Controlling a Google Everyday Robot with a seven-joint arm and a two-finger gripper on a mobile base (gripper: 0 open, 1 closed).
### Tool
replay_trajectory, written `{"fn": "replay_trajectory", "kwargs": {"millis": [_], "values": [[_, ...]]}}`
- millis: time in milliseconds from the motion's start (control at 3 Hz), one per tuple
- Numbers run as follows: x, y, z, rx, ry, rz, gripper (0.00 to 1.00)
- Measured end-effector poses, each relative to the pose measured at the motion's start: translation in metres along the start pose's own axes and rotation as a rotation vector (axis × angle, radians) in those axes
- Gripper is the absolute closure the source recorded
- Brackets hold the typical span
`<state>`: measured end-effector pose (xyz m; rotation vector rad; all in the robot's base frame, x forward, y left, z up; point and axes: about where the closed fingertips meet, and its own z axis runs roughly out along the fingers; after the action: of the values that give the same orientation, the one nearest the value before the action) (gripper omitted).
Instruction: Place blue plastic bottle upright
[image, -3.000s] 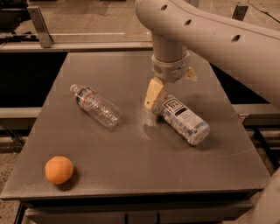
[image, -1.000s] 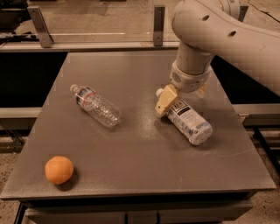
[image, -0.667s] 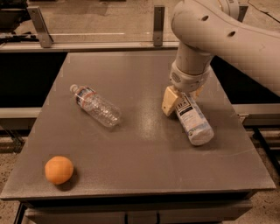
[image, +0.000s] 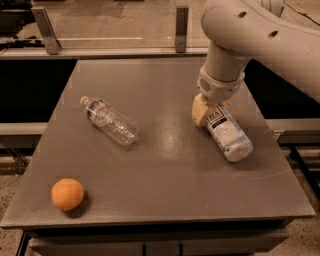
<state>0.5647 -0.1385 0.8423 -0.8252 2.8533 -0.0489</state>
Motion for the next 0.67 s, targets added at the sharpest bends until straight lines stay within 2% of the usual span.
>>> {"fn": "replay_trajectory", "kwargs": {"millis": [333, 667], "values": [[-0.002, -0.008, -0.035, -0.045, -0.073, -0.071, 1.00], [-0.008, -0.012, -0.081, -0.107, -0.195, -0.190, 1.00]]}}
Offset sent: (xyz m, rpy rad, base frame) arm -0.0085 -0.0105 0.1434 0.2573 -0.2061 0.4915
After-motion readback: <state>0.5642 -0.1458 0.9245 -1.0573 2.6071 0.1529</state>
